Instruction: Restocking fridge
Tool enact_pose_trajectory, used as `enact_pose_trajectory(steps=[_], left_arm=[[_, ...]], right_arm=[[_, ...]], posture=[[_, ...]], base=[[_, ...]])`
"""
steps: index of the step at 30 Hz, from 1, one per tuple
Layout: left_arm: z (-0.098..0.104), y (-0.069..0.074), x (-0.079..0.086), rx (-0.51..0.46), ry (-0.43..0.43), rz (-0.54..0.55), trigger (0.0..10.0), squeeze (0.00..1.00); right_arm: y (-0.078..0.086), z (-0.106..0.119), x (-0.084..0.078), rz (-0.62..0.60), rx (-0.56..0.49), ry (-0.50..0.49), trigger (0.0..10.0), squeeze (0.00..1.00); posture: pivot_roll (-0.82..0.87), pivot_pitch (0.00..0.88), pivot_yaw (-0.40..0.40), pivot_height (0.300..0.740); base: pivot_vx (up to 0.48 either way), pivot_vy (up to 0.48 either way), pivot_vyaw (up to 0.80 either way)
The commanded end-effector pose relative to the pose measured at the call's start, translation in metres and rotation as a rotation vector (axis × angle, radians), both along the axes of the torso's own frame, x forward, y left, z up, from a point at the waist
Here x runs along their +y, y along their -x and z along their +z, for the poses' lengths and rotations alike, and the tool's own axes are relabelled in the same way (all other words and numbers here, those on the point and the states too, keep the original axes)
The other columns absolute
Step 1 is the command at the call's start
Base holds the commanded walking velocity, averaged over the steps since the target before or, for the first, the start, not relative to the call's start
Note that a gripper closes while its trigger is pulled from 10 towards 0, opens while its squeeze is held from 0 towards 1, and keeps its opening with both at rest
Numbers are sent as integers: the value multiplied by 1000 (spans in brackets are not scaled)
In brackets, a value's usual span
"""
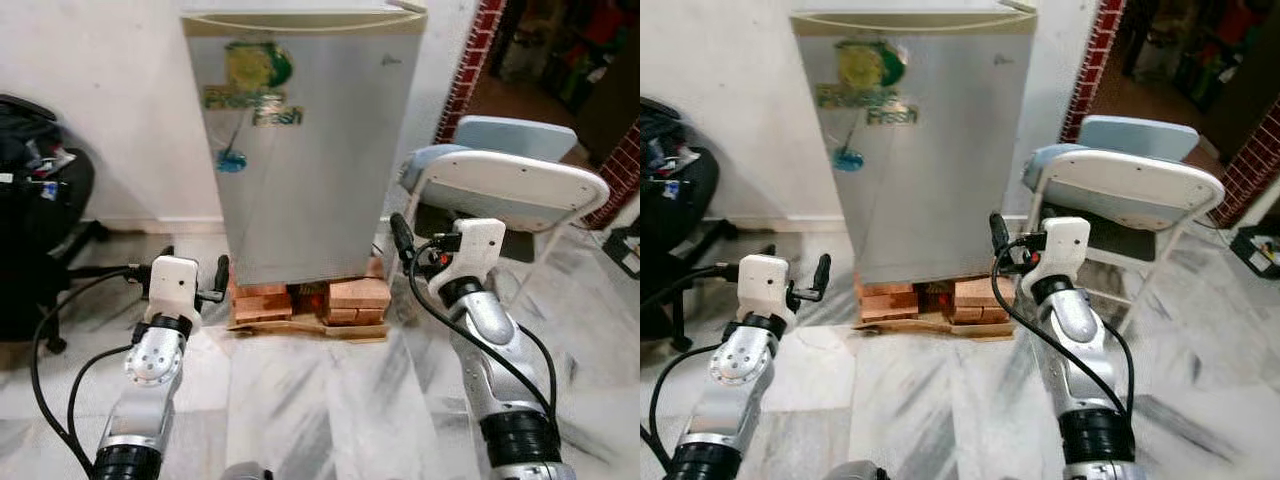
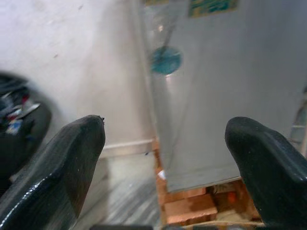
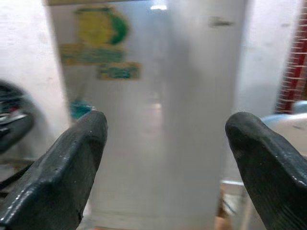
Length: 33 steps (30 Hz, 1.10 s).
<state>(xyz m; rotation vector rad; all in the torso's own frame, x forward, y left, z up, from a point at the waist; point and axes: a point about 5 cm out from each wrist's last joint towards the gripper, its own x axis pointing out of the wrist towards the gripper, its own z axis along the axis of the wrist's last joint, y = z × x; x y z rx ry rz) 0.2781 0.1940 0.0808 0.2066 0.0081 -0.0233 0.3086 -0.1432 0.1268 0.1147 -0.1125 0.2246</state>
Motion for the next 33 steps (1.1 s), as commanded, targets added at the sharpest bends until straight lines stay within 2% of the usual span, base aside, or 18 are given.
enact_pose_trajectory(steps=[1,9,17,22,29,33], left_arm=[[2,-1,3,-5,6,14,10000,0],[1,-2,3,11,61,-35,10000,0],[-1,2,8,27,47,-44,10000,0],[-7,6,18,69,96,-29,10000,0],[-11,11,22,94,117,-44,10000,0],[-16,12,25,122,147,-18,10000,0]], right_arm=[[-1,0,-6,-24,4,-4,10000,0],[5,-9,-13,-65,39,-17,10000,0],[11,-16,-18,-91,66,-12,10000,0],[12,-19,-18,-106,77,-29,10000,0],[16,-22,-18,-124,80,-29,10000,0],[18,-23,-20,-131,85,-30,10000,0]], posture=[[35,0,-32,740],[22,0,-20,740],[26,0,-15,740],[26,0,-10,740],[22,0,6,740],[16,0,5,740]], base=[[0,480,0],[0,480,-147],[0,480,-800],[0,477,-800],[0,468,-800],[0,467,-800]])
